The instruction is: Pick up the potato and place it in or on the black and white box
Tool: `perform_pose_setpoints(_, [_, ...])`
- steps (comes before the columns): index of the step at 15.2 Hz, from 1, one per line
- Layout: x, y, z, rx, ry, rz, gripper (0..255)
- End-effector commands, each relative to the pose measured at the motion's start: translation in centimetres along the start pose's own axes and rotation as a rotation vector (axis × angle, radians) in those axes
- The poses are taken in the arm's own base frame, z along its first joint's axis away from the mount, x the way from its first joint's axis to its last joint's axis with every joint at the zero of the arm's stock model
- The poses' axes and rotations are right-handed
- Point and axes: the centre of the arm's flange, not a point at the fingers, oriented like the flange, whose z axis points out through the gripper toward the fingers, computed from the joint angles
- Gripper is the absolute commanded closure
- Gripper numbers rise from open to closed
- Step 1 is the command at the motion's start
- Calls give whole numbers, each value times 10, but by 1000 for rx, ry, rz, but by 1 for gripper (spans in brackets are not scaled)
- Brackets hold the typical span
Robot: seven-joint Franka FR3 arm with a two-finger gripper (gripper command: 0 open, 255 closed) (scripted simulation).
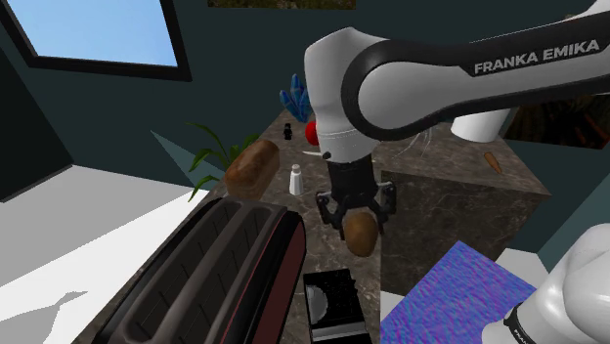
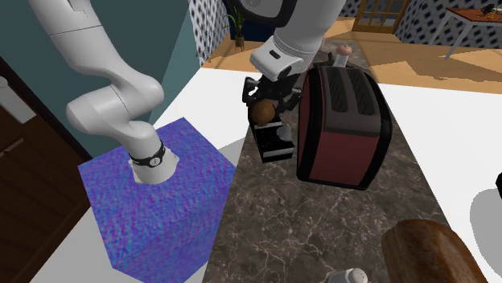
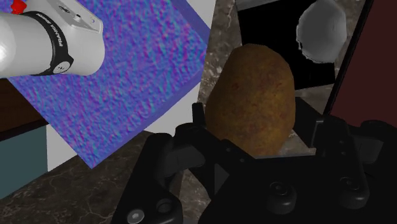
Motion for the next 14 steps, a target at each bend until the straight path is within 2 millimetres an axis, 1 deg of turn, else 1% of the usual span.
perform_pose_setpoints(1, [-24, -5, 7, 0, 0, 2, 255])
perform_pose_setpoints(8, [-114, -33, 17, 0, 0, 2, 255])
perform_pose_setpoints(14, [-108, -41, 47, 0, 0, 2, 255])
